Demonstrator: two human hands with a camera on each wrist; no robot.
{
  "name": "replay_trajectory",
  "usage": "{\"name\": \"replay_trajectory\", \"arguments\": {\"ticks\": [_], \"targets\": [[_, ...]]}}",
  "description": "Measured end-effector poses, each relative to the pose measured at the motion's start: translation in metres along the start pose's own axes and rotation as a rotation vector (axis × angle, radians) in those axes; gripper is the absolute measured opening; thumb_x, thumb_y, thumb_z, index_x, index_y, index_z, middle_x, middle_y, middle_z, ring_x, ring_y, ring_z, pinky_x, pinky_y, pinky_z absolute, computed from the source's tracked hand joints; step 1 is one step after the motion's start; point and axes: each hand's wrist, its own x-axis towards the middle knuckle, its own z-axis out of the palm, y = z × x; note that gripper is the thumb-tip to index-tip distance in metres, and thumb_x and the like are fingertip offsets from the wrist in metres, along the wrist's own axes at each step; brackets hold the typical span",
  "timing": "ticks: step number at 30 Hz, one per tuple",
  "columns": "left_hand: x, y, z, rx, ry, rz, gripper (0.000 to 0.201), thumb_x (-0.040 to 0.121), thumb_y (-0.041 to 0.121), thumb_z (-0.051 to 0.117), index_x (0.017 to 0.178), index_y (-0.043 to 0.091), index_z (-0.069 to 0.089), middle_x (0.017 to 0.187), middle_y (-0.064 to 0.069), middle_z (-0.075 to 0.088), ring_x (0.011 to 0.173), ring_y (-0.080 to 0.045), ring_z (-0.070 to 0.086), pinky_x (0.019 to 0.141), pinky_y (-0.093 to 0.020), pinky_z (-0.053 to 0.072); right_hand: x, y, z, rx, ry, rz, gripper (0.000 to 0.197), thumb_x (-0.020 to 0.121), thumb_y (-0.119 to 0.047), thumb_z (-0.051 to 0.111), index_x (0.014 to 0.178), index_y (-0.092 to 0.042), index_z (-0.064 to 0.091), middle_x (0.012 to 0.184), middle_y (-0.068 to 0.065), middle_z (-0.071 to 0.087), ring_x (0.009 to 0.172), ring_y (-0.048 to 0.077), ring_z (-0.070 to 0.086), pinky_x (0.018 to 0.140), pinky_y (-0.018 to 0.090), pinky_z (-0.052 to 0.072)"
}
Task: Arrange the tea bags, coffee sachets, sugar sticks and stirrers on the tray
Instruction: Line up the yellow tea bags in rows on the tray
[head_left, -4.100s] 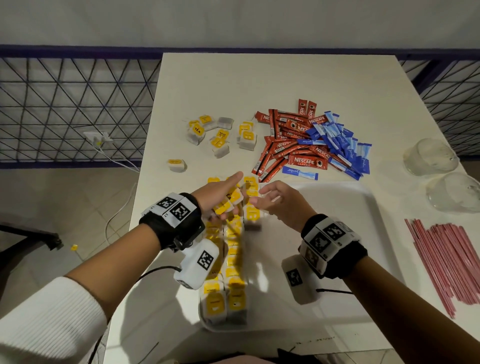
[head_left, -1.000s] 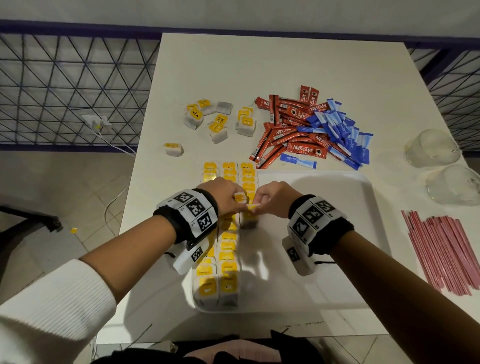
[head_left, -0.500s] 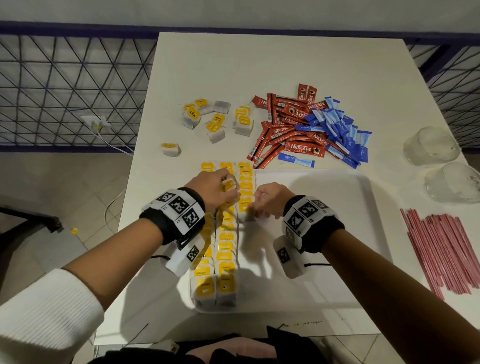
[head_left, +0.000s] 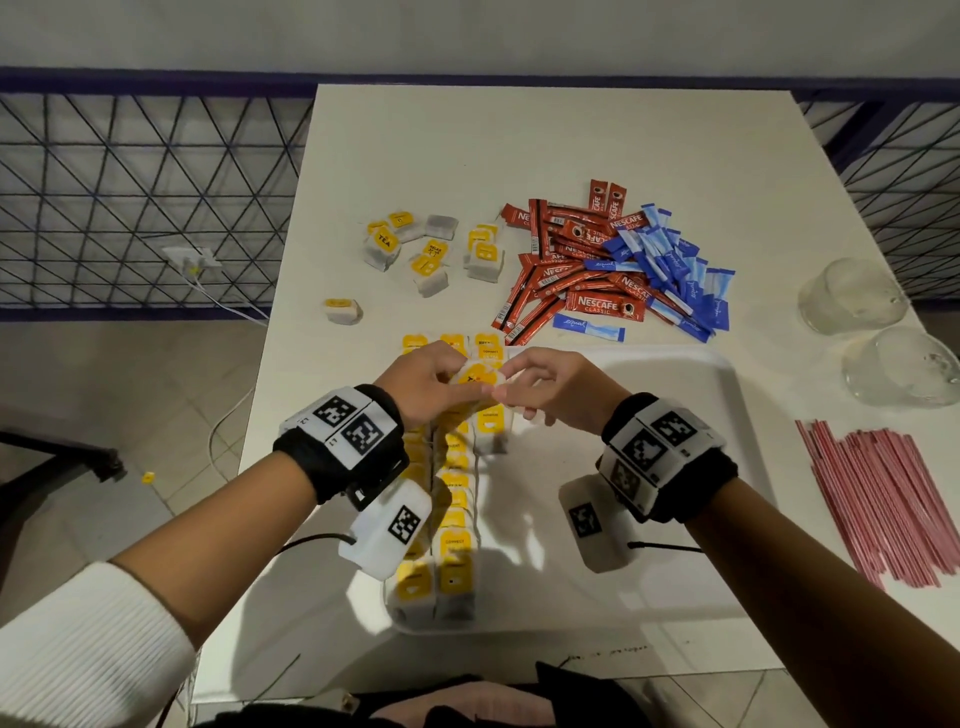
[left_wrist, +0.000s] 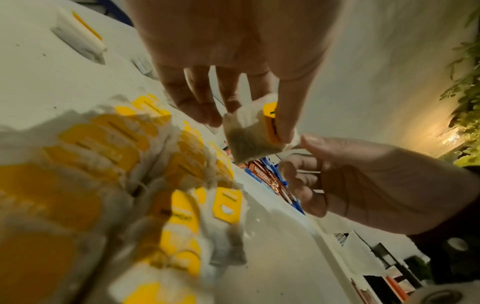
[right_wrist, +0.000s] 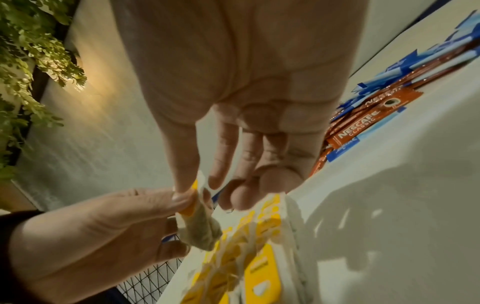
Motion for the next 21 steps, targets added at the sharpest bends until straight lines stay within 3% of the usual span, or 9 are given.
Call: {"name": "replay_trajectory", "arguments": {"ticks": [3, 5, 7, 10, 13, 15, 17, 19, 21], "targets": [[-0.001, 0.003, 0.004, -0.067, -0.036, 0.014, 0.044, 0.078, 0.026, 0.071, 0.054, 0.006, 0.04, 0.066, -0.002, 0.037, 0.066, -0.019, 0.037, 0.069, -0.032, 0.03, -0.003, 0.001, 0.0, 0.02, 0.085, -0.064, 0.006, 0.085, -0.017, 0.064, 0.082, -0.016, 0.059, 0.063, -0.005, 0.055, 0.056, 0.009, 0.051, 0.046, 0.01, 0.04], [-0.001, 0.004, 0.008, -0.098, -0.062, -0.006, 0.051, 0.08, 0.023, 0.07, 0.05, 0.015, 0.03, 0.055, 0.004, 0.028, 0.057, -0.012, 0.03, 0.062, -0.028, 0.025, -0.003, 0.003, -0.002, 0.005, 0.12, -0.074, 0.014, 0.085, -0.015, 0.064, 0.073, -0.019, 0.057, 0.062, -0.006, 0.055, 0.055, 0.009, 0.051, 0.048, 0.01, 0.04], [-0.002, 0.003, 0.012, -0.105, -0.107, -0.035, 0.05, 0.081, 0.023, 0.07, 0.049, 0.017, 0.032, 0.049, 0.008, 0.028, 0.048, -0.006, 0.029, 0.054, -0.023, 0.025, -0.005, 0.006, -0.002, -0.034, 0.115, -0.052, 0.015, 0.085, -0.015, 0.063, 0.072, -0.019, 0.056, 0.062, -0.006, 0.056, 0.057, 0.009, 0.051, 0.053, 0.014, 0.04], [-0.006, -0.001, 0.018, -0.079, -0.175, -0.053, 0.041, 0.082, 0.024, 0.069, 0.048, 0.022, 0.046, 0.051, 0.007, 0.039, 0.051, -0.007, 0.035, 0.054, -0.02, 0.029, -0.008, 0.011, -0.003, -0.109, 0.088, -0.042, 0.014, 0.084, -0.012, 0.062, 0.072, -0.015, 0.057, 0.062, -0.004, 0.057, 0.057, 0.008, 0.052, 0.05, 0.009, 0.039], [-0.012, -0.003, 0.024, 0.019, -0.264, -0.028, 0.033, 0.08, 0.036, 0.068, 0.053, 0.023, 0.054, 0.064, 0.006, 0.047, 0.064, -0.013, 0.044, 0.069, -0.03, 0.037, -0.012, 0.018, -0.001, -0.119, 0.014, -0.05, 0.02, 0.084, -0.007, 0.063, 0.067, -0.016, 0.055, 0.06, -0.005, 0.056, 0.05, 0.002, 0.051, 0.045, 0.005, 0.036], [-0.018, -0.003, 0.027, 0.155, -0.31, 0.002, 0.051, 0.063, 0.063, 0.059, 0.059, 0.012, 0.057, 0.072, -0.003, 0.049, 0.076, -0.022, 0.049, 0.076, -0.037, 0.039, -0.014, 0.022, 0.002, -0.164, -0.057, -0.029, 0.021, 0.085, -0.012, 0.064, 0.067, -0.019, 0.055, 0.06, -0.007, 0.058, 0.044, -0.004, 0.051, 0.044, 0.005, 0.036], [-0.019, -0.006, 0.028, 0.232, -0.336, 0.045, 0.079, 0.05, 0.072, 0.043, 0.074, -0.001, 0.066, 0.084, -0.02, 0.055, 0.081, -0.026, 0.052, 0.079, -0.038, 0.042, -0.014, 0.026, 0.007, -0.227, -0.122, 0.007, 0.02, 0.086, -0.019, 0.063, 0.068, -0.021, 0.055, 0.06, -0.01, 0.059, 0.043, -0.007, 0.051, 0.044, 0.004, 0.035], [-0.019, -0.007, 0.028, 0.282, -0.337, 0.073, 0.071, 0.063, 0.064, 0.054, 0.082, -0.003, 0.069, 0.09, -0.023, 0.057, 0.08, -0.026, 0.052, 0.074, -0.033, 0.042, -0.011, 0.03, 0.011, -0.271, -0.174, 0.037, 0.02, 0.087, -0.021, 0.062, 0.069, -0.023, 0.055, 0.062, -0.011, 0.059, 0.046, -0.004, 0.051, 0.046, 0.005, 0.036], [-0.017, -0.009, 0.025, 0.331, -0.262, 0.076, 0.034, 0.082, 0.039, 0.064, 0.083, 0.005, 0.07, 0.087, -0.015, 0.058, 0.082, -0.023, 0.054, 0.07, -0.027, 0.039, -0.007, 0.033, 0.015, -0.282, -0.183, 0.048, 0.02, 0.088, -0.019, 0.061, 0.069, -0.024, 0.055, 0.064, -0.009, 0.06, 0.05, -0.001, 0.051, 0.052, 0.007, 0.039]]}}
